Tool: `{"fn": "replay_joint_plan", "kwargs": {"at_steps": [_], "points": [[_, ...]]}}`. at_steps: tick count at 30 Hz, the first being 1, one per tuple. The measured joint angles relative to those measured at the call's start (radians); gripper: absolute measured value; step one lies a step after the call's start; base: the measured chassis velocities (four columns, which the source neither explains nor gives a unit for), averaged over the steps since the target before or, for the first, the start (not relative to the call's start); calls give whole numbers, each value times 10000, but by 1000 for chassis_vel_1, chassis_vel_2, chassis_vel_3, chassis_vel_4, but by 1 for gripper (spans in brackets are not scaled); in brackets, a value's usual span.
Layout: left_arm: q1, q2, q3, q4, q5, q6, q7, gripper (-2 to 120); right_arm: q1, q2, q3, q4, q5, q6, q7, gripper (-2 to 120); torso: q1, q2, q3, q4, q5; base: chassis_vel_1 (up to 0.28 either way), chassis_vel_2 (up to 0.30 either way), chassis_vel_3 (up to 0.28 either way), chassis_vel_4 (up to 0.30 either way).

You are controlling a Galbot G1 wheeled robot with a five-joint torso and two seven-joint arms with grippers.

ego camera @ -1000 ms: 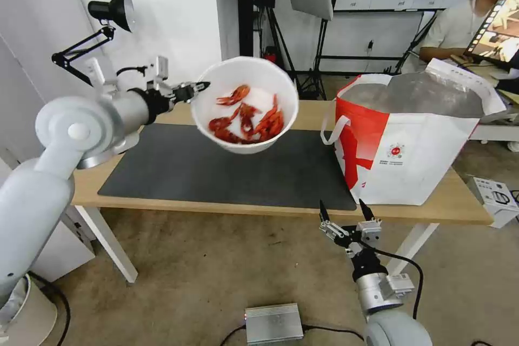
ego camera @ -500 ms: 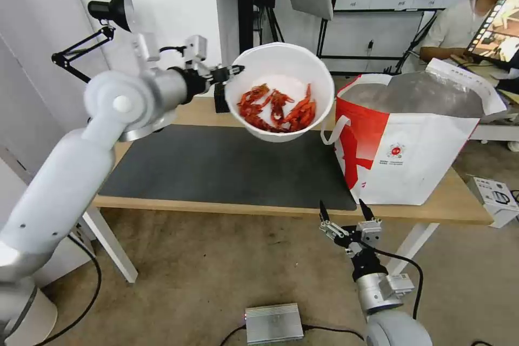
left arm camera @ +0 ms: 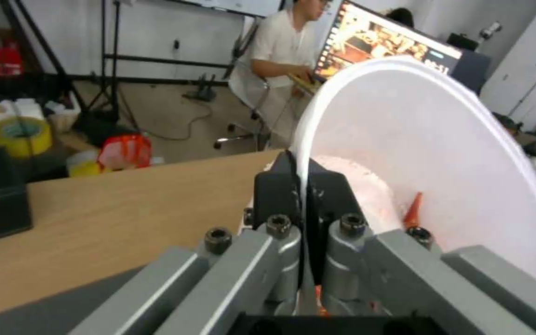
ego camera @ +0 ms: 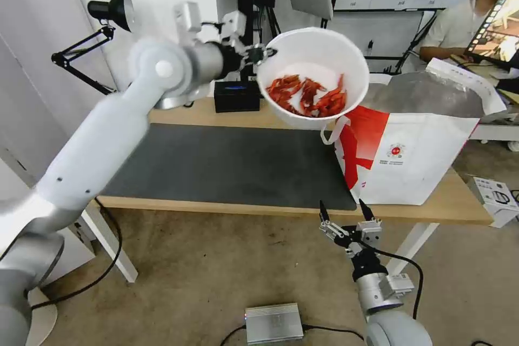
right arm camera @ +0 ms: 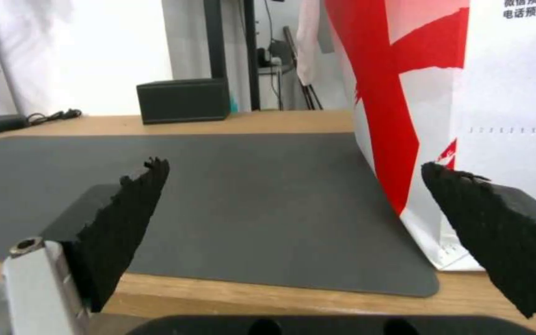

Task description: Pick up the trash from the table and place it into the takeout bag.

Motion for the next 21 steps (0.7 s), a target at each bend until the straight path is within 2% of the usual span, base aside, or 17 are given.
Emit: {"fn": "replay_joint_plan", "kwargs": {"at_steps": [8,16,21], "points": [[-515,-849,397,737,81,-12,-71,0,1,0,1,0,0,0,0,100,1,0,-1,-1,0,0,0,0,0],[-662,-1121,502,1071,130,-61,-60,0,1,0,0,0,0,0,0,100,0,-1,0,2,-3,0,0,0,0],[-792,-1517,558,1312,251,-101,-60,0,1,0,1,0,0,0,0,100,0,0,-1,0,-2,0,0,0,0]]}}
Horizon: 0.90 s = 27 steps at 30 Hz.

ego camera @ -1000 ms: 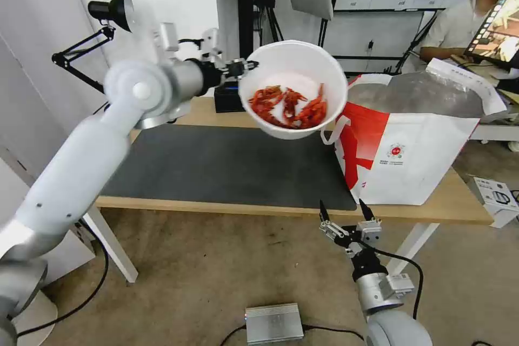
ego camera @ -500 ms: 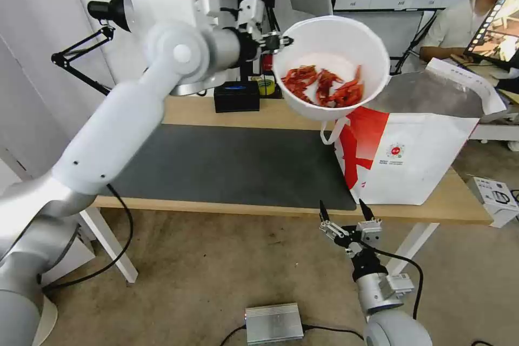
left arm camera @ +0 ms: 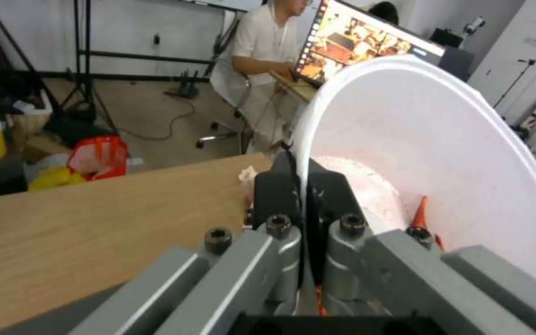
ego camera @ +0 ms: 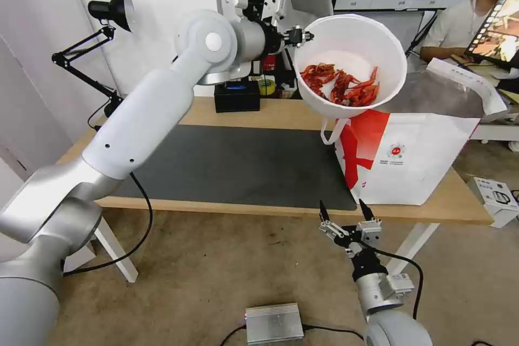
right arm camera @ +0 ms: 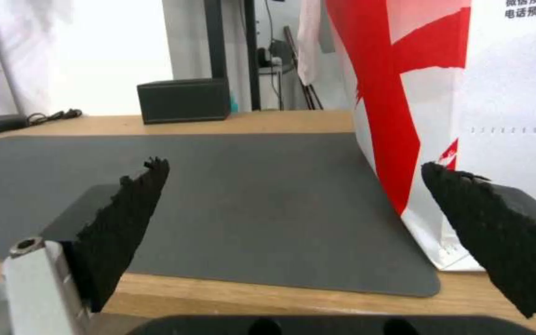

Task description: Pick up the trash from the table and place it into the takeout bag.

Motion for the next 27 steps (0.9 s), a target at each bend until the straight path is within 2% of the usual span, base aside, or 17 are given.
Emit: {"fn": "replay_joint_plan", "kwargs": {"at_steps": [7,27], "points": [[-153,-589,108,409,115,-41,-116,0,0,1,0,0,0,0,0,100,0,0,0,1,0,0,0,0,0],[-434,-1734,178,1488,707,-181,-198,0,0,0,0,0,0,0,0,100,0,0,0,1,-1,0,0,0,0]]}}
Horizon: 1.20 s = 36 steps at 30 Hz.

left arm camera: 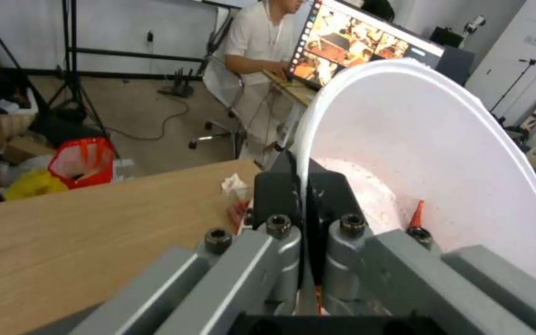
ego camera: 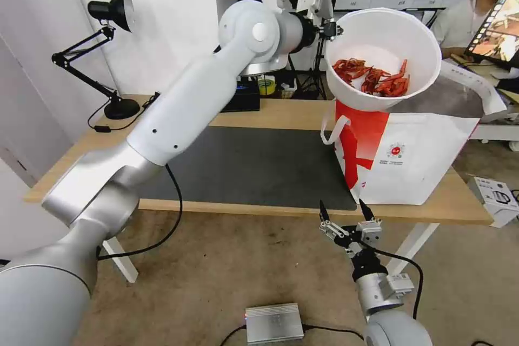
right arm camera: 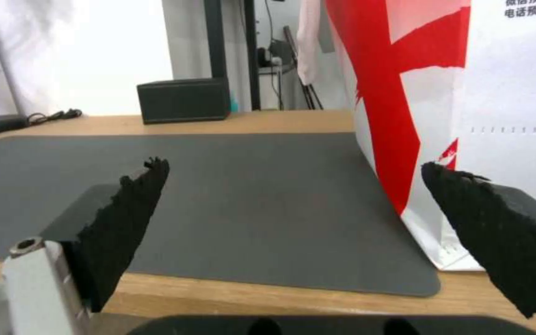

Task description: Pick up the trash from the table and place it into the takeout bag.

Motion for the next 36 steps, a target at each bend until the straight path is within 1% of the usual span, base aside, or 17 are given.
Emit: {"fn": "replay_joint_plan", "kwargs": {"at_steps": [3,18,23,30,36], "points": [[-1,-256,-36,157,50,-128,-106,0,0,0,0,0,0,0,0,100,0,0,0,-1,0,0,0,0,0],[-104,-1131,-83,739,345,-181,-313,0,0,0,0,0,0,0,0,100,0,0,0,-1,1,0,0,0,0],[-105,-1468,-90,1016,623,-217,-432,0,0,0,0,0,0,0,0,100,0,1,0,-1,1,0,0,0,0],[-29,-1601,-23,1173,820,-185,-553,0,0,0,0,0,0,0,0,100,0,0,0,0,1,0,0,0,0],[24,-1665,91,1226,834,123,-796,0,0,0,0,0,0,0,0,100,0,0,0,0,0,0,0,0,0]]}}
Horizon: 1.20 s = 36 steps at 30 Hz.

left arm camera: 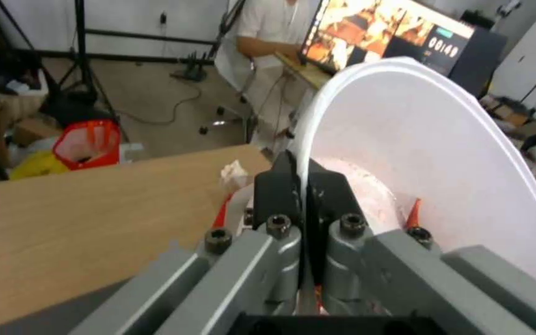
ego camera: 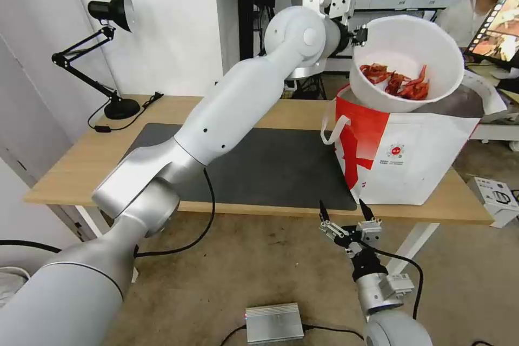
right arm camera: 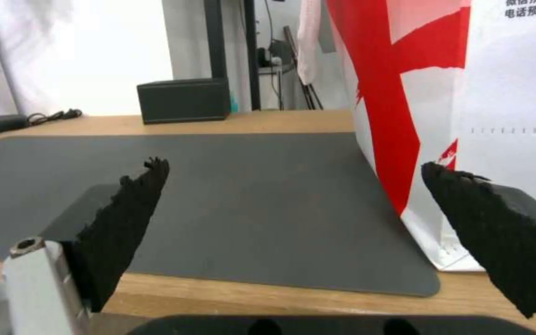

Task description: Pick up the trash from the table and place it into the takeout bag.

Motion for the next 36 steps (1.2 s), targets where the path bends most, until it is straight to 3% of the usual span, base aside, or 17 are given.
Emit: {"fn": "replay_joint_plan", "kwargs": {"at_steps": [5,13,29,36], "points": [[81,-217,44,180,-173,257,-440,0,0,0,0,0,0,0,0,100,0,0,-1,-1,0,0,0,0,0],[281,-290,287,338,-114,274,-608,0,0,0,0,0,0,0,0,100,0,1,0,0,0,0,0,0,0],[449,-291,469,335,-480,259,-1074,21,0,0,0,0,0,0,0,100,0,0,0,0,0,0,0,0,0],[483,-288,489,244,-505,210,-1027,40,0,0,0,0,0,0,0,100,0,0,0,0,0,0,0,0,0]]}}
